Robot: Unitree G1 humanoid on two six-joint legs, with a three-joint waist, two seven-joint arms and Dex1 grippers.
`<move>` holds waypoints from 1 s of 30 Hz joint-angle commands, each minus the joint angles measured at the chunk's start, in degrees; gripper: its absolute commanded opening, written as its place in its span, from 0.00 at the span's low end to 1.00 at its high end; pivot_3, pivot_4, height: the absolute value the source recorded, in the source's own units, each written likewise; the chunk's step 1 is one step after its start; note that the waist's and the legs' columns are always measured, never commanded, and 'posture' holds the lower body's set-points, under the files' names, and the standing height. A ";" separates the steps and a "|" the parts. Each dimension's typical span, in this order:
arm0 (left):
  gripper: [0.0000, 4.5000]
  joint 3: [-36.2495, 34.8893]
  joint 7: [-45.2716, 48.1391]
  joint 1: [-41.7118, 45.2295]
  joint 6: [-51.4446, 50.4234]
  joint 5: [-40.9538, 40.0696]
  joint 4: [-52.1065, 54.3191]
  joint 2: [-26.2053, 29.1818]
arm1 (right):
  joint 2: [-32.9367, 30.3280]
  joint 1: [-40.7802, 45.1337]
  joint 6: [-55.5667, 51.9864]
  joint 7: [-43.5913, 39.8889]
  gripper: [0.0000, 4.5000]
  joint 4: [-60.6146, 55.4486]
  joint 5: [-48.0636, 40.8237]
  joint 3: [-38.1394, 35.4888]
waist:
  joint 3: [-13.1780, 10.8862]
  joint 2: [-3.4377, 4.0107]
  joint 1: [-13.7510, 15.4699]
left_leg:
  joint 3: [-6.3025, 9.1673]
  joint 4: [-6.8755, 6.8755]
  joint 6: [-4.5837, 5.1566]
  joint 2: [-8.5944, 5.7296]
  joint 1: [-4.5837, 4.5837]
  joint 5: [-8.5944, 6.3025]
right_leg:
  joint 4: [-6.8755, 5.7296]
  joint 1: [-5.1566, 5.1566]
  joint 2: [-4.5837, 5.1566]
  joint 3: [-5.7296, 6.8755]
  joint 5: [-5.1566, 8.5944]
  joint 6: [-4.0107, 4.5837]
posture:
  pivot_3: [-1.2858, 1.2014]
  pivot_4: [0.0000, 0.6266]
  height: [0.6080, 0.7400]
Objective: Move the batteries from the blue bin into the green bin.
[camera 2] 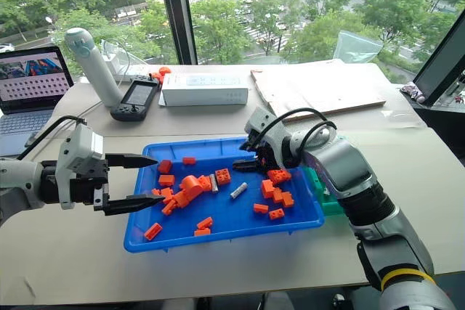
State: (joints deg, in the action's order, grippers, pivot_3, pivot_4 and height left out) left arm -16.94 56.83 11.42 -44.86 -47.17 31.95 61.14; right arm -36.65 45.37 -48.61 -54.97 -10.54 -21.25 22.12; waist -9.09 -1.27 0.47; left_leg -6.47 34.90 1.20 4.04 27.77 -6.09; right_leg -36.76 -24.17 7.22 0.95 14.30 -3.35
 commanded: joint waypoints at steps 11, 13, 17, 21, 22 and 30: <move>1.00 -0.27 0.13 1.70 0.32 -0.17 1.47 0.79 | 2.07 -1.84 16.72 -5.03 0.74 8.48 13.90 9.90 | 0.00 0.00 0.01 | -0.01 0.03 -0.02 0.01 0.00 0.01 | -0.01 -0.01 0.00 0.00 0.00 0.01 | 0.52 0.24 0.94; 1.00 -0.43 -0.02 1.42 0.26 -0.18 1.73 0.77 | 2.69 -2.04 16.39 -5.21 0.74 9.18 14.47 9.90 | 0.00 0.00 0.01 | 0.00 0.03 -0.02 0.01 0.00 0.01 | 0.00 -0.01 0.00 0.01 0.00 0.01 | 0.52 0.24 0.94; 1.00 -0.70 -0.38 1.18 -0.03 -0.38 2.06 0.66 | 3.27 -2.55 16.24 -5.00 0.53 10.74 16.46 10.01 | 0.00 0.00 -0.05 | 0.00 0.03 -0.04 0.01 0.00 0.02 | -0.02 -0.01 -0.01 0.01 0.00 0.01 | 0.52 0.24 0.94; 1.00 -0.41 -0.39 1.16 0.19 -0.06 1.79 0.49 | 2.93 -2.96 16.41 -5.51 0.22 11.77 17.86 9.64 | 0.00 0.00 0.02 | 0.01 0.05 -0.04 0.01 0.00 0.02 | -0.01 0.01 -0.01 0.03 0.00 0.01 | 0.52 0.24 0.94; 1.00 -0.22 -0.32 1.35 0.31 0.00 1.61 0.43 | 2.73 -2.90 16.05 -5.76 0.11 11.43 17.73 9.19 | 0.00 0.00 0.03 | 0.01 0.06 -0.04 0.01 0.00 0.02 | -0.02 0.01 -0.01 0.03 0.00 0.00 | 0.52 0.24 0.94; 1.00 0.49 0.05 2.66 0.75 -1.19 1.06 -0.84 | -0.68 -0.75 5.03 -10.82 0.06 3.41 8.23 -0.81 | 0.00 0.00 0.15 | 0.01 0.05 -0.04 0.01 0.00 0.02 | -0.02 0.01 -0.01 0.02 0.00 0.00 | 0.52 0.24 0.94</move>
State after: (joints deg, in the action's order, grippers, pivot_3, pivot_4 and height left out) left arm -15.87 56.88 12.74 -44.97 -47.26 32.79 60.94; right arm -35.80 42.86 -39.02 -64.14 -2.24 -8.41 27.61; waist -9.10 -1.28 0.62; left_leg -6.46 34.95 1.16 4.05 27.76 -6.07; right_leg -36.78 -24.16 7.22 0.97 14.30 -3.34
